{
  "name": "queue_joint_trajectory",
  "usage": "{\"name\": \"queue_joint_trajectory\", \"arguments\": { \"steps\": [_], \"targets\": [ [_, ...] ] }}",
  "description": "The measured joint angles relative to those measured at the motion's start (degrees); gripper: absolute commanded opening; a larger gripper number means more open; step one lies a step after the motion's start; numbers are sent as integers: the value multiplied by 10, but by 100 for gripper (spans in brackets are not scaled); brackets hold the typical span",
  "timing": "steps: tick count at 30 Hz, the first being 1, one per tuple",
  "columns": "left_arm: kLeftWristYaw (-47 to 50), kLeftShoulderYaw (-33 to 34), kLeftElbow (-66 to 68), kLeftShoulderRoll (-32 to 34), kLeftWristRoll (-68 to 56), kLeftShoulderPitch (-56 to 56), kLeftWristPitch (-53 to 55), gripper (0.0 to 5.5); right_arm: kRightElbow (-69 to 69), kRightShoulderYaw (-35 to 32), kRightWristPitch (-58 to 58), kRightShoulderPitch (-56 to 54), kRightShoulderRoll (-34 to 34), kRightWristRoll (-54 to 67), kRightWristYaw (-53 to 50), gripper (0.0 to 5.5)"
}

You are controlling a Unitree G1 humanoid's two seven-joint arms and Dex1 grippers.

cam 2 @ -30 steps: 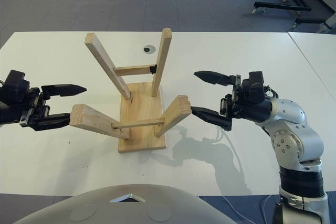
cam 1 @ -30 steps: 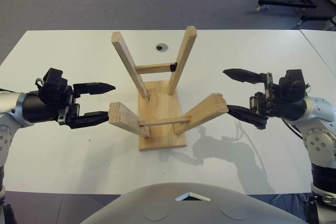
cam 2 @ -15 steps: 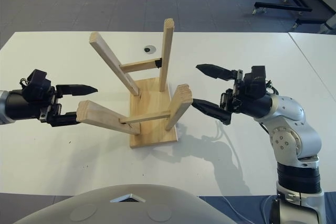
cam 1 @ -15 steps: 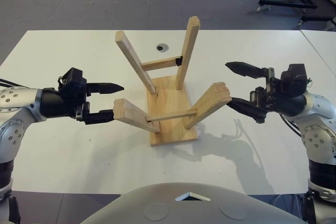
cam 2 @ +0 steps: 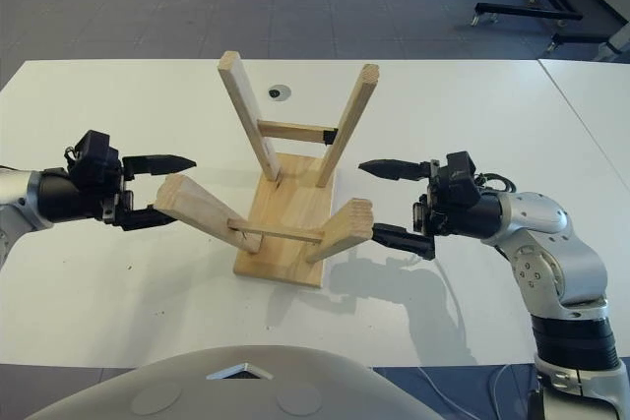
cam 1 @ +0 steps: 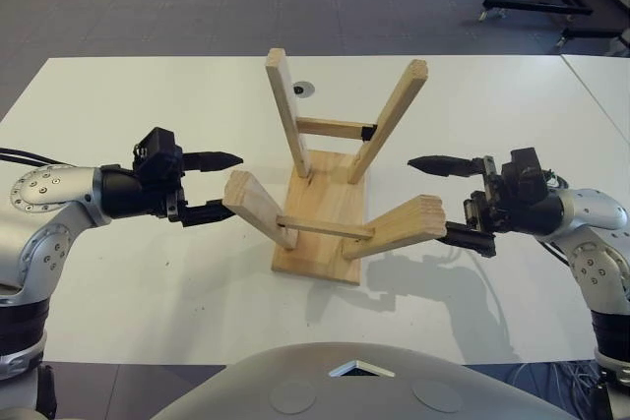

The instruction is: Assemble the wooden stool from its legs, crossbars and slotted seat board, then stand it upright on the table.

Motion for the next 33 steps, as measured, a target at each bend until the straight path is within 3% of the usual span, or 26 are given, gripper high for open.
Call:
{"name": "queue_joint_trajectory", "arguments": {
  "steps": [5, 11, 15, 17, 21, 24, 27, 33],
  "targets": [
    [-6, 0, 0, -4, 0, 0, -19, 388, -7, -39, -11, 23, -1, -5, -20, 492],
    [12, 56, 24, -15, -1, 16, -49, 388, -10, -97, -9, 56, -10, -4, -46, 492],
    [71, 156, 26, -55, -69, 32, -51, 388, -59, -165, 21, 31, 36, 105, -177, 492],
    [97, 169, 21, -73, -114, 26, -44, 388, -95, -175, 32, 1, 53, 174, -256, 492],
    [214, 184, -7, -118, -261, -39, -23, 388, -225, -123, 26, -123, 105, 307, -519, 492],
    [317, 152, -59, -149, -428, -63, -12, 388, -290, -42, 32, -171, 123, 364, -638, 492],
    [372, 86, -106, -158, -569, -78, 3, 388, -321, 33, 44, -176, 140, 384, -673, 492],
    [420, 52, -116, -124, -669, -112, 8, 388, -313, 31, 44, -199, 105, 436, -664, 492]
  ]
}}
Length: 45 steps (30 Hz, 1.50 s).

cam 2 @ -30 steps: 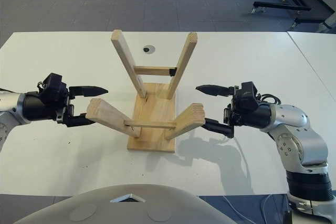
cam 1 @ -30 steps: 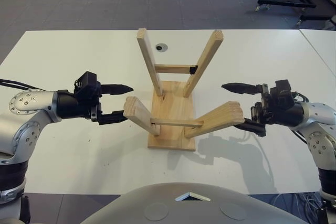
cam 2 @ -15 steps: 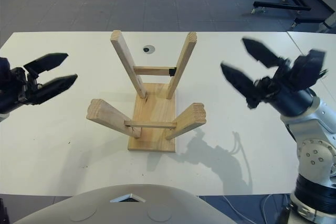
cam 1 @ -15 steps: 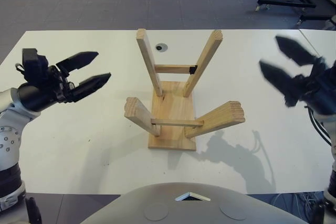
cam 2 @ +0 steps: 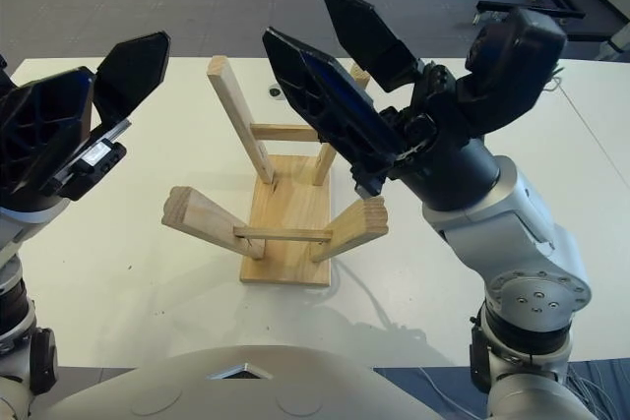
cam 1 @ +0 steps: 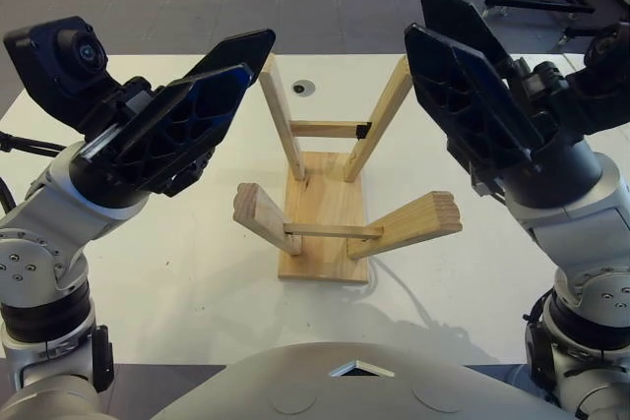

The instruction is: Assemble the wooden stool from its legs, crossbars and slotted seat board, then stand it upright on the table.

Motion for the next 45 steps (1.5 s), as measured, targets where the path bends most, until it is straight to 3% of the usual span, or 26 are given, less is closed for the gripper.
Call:
{"name": "queue_joint_trajectory", "arguments": {
  "steps": [5, 9, 12, 16, 21, 26, 31, 37, 41, 45],
  "targets": [
    [25, 3, 2, 21, -22, -38, -7, 388, 12, -37, -2, -63, -56, 80, 11, 492],
    [33, -17, 2, 21, -37, -43, -6, 388, 10, -43, 3, -45, -77, 111, 34, 492],
    [13, -92, 34, 22, 13, 26, 54, 388, 30, 43, 58, 94, -85, -15, 137, 492],
    [-62, -131, 47, 23, 92, 35, 49, 388, 27, 78, -31, 140, -113, -194, 271, 492],
    [-90, -138, 46, 22, 134, 35, 23, 388, 45, 88, -51, 127, -111, -216, 311, 492],
    [-89, -145, 51, 3, 157, 32, 9, 388, 62, 95, -38, 106, -74, -200, 266, 492],
    [-63, -137, 66, -3, 155, 50, 25, 388, 65, 49, -22, 63, -51, -59, 172, 492],
    [-59, -58, 92, 4, 149, 10, 19, 388, 105, -69, -38, 29, -56, 22, 131, 492],
    [-65, -1, 104, 18, 159, 1, 13, 388, 161, -131, -26, 64, -80, -12, 175, 492],
    [-53, 22, 110, 14, 200, -50, -17, 388, 227, -120, -25, 166, -100, -184, 284, 492]
  ]
}}
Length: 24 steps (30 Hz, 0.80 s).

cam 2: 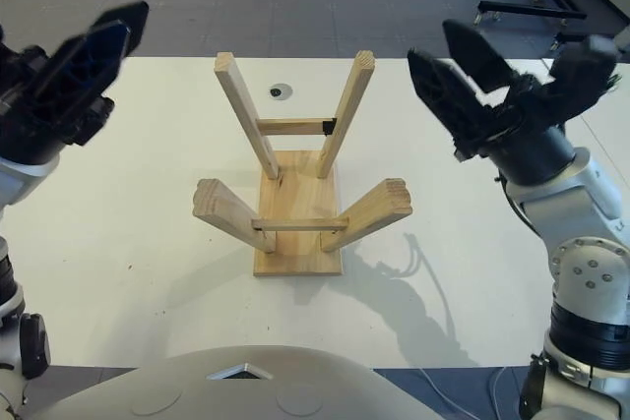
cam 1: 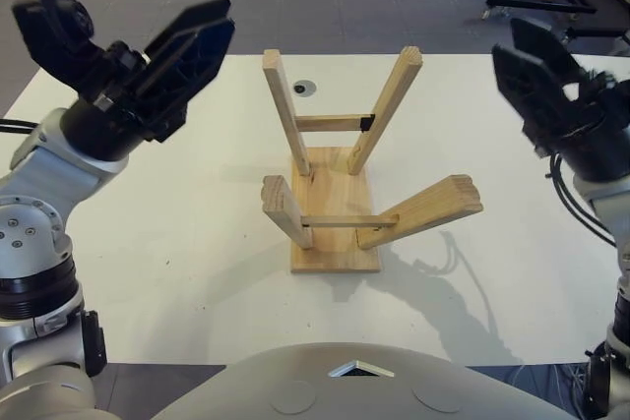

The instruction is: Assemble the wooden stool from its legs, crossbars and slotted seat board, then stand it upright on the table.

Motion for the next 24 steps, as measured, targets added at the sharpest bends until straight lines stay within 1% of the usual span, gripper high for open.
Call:
{"name": "queue_joint_trajectory", "arguments": {
  "steps": [1, 3, 6, 8, 10, 13, 15, 17, 18, 21, 23, 24],
  "targets": [
    [7, 0, 3, -3, 19, -7, -6, 388, 16, 19, -8, 36, -3, -58, 32, 492],
    [23, 0, 10, -7, 52, -8, -10, 388, 21, 47, -22, 74, -5, -137, 75, 492],
    [43, 6, 40, -9, 97, -8, -19, 388, 2, 97, -33, 104, 2, -205, 105, 492],
    [48, 13, 48, -12, 112, -12, -20, 388, -25, 137, -30, 105, 4, -234, 119, 492],
    [53, 17, 50, -12, 127, -33, -21, 388, -58, 185, -11, 107, -14, -259, 143, 492],
    [59, 23, 57, -14, 141, -50, -24, 388, -113, 221, 41, 116, -43, -256, 162, 492],
    [58, 29, 62, -14, 150, -52, -24, 388, -138, 237, 63, 109, -45, -254, 157, 492],
    [47, 41, 73, -11, 156, -51, -23, 388, -138, 233, 69, 98, -44, -258, 149, 492],
    [38, 48, 76, -6, 157, -49, -22, 388, -133, 220, 69, 98, -45, -258, 149, 492],
    [-9, 91, 79, 18, 138, -6, 0, 388, -110, 153, 69, 133, -66, -256, 166, 492],
    [-37, 133, 75, 30, 67, 24, 30, 388, -96, 119, 70, 160, -72, -254, 183, 492],
    [-55, 164, 67, 40, 9, 49, 51, 388, -88, 102, 69, 175, -75, -254, 188, 492]
  ]
}}
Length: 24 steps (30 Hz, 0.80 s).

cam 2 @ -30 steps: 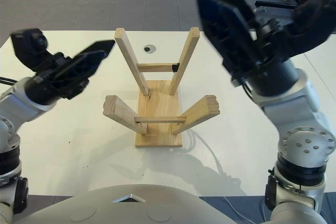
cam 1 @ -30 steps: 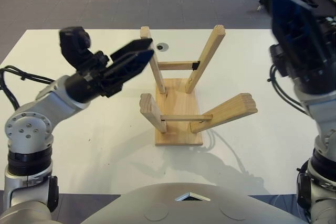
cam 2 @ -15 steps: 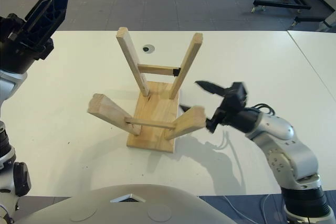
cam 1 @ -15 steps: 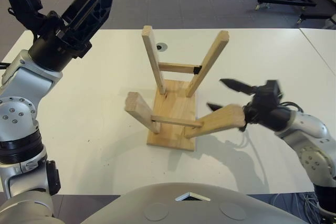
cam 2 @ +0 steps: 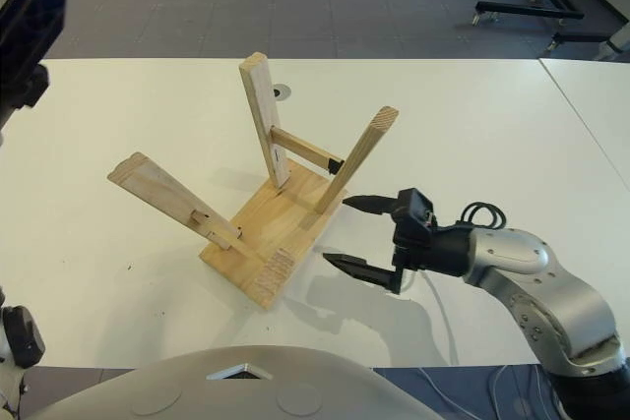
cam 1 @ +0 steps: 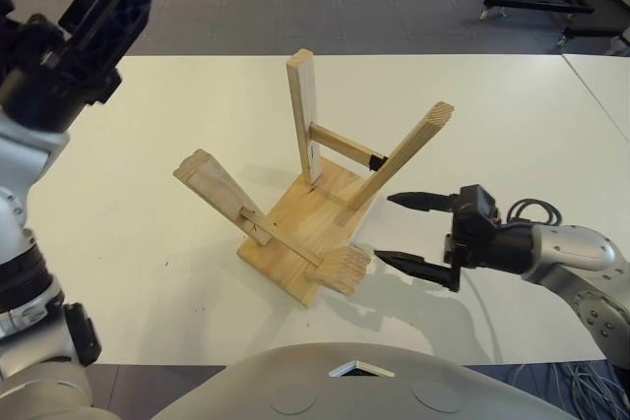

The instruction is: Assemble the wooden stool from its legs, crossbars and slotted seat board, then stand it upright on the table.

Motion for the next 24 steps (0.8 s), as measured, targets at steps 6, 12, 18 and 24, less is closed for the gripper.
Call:
{"name": "queue_joint_trajectory", "arguments": {
  "steps": [6, 12, 18, 24],
  "targets": [
    [-145, 54, -84, 44, 12, 208, 86, 388, 17, -42, -2, 50, 29, 2, 0, 492],
    [-131, -21, -129, 35, 104, 246, 81, 388, 6, -66, -1, 42, 49, 31, -7, 492],
    [-89, -82, -153, 16, 162, 246, 61, 388, -2, -63, 0, 28, 60, 31, -19, 492],
    [-89, -125, -118, 14, 247, 209, 29, 388, 48, -98, -8, 32, 55, 21, 5, 492]
  ]
}}
